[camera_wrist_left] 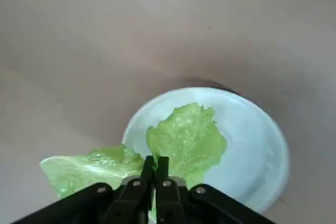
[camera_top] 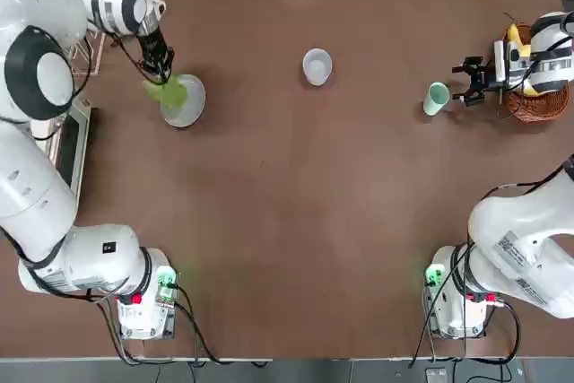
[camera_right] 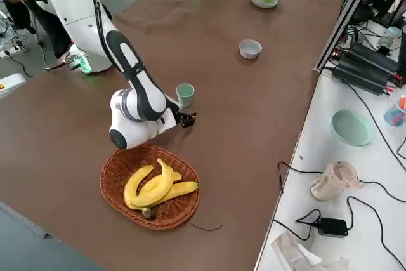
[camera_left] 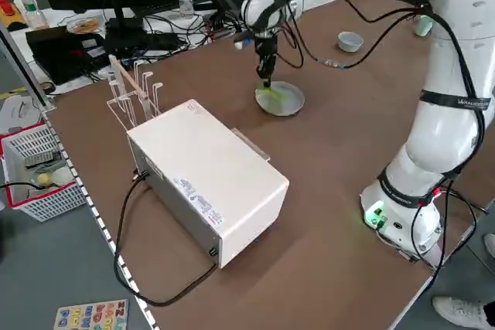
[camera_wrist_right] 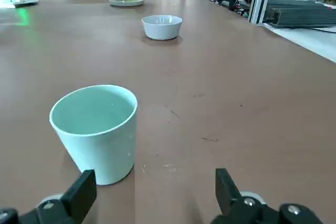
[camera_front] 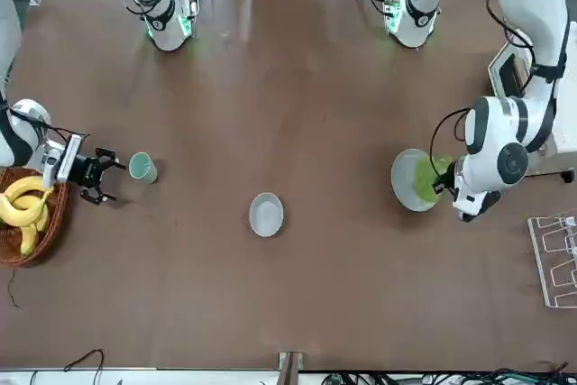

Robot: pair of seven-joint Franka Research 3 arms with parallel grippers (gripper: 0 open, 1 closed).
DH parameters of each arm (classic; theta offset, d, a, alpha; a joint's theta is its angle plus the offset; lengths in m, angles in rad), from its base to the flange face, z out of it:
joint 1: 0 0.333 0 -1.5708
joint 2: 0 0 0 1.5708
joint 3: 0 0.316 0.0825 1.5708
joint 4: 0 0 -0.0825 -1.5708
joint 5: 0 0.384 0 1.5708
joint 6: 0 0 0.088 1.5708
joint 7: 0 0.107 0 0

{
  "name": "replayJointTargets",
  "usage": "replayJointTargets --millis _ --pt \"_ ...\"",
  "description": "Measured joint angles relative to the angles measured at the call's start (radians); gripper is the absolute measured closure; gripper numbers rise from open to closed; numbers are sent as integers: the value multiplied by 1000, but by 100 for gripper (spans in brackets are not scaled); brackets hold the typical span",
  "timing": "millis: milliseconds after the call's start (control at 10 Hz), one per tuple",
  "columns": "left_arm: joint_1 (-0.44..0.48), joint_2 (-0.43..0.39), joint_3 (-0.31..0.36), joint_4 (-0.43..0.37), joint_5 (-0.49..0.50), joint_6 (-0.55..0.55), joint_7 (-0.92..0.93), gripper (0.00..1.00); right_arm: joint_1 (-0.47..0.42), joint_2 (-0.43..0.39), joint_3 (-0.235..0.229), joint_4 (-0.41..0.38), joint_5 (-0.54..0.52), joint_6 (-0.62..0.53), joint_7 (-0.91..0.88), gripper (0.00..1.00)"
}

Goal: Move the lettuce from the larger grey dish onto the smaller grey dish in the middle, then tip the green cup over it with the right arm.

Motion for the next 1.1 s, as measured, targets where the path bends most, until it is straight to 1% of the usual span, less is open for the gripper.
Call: replayJointTargets --millis 100,200,400,500,600,700,800,1100 --pt "-2 -18 -42 68 -27 -85 -51 96 0 6 1 3 5 0 -6 0" --pt "-4 -30 -88 128 -61 -129 -110 96 2 9 4 3 5 -1 -7 0" --pt "-12 -28 -183 199 -120 -139 -237 96 14 16 6 3 5 -5 -14 0" --pt "-30 -18 -224 229 -129 -133 -319 96 18 20 7 2 5 -11 -16 0" --pt "-72 5 -241 273 -135 -121 -407 96 18 24 7 1 5 -16 -18 0" --pt "-124 38 -245 319 -139 -102 -478 96 18 25 7 0 5 -20 -22 0" --pt "-180 76 -245 345 -140 -54 -546 96 18 26 7 -5 5 -24 -23 0" --pt "-343 201 -245 361 -140 146 -723 96 20 27 8 -22 0 -40 -32 0"
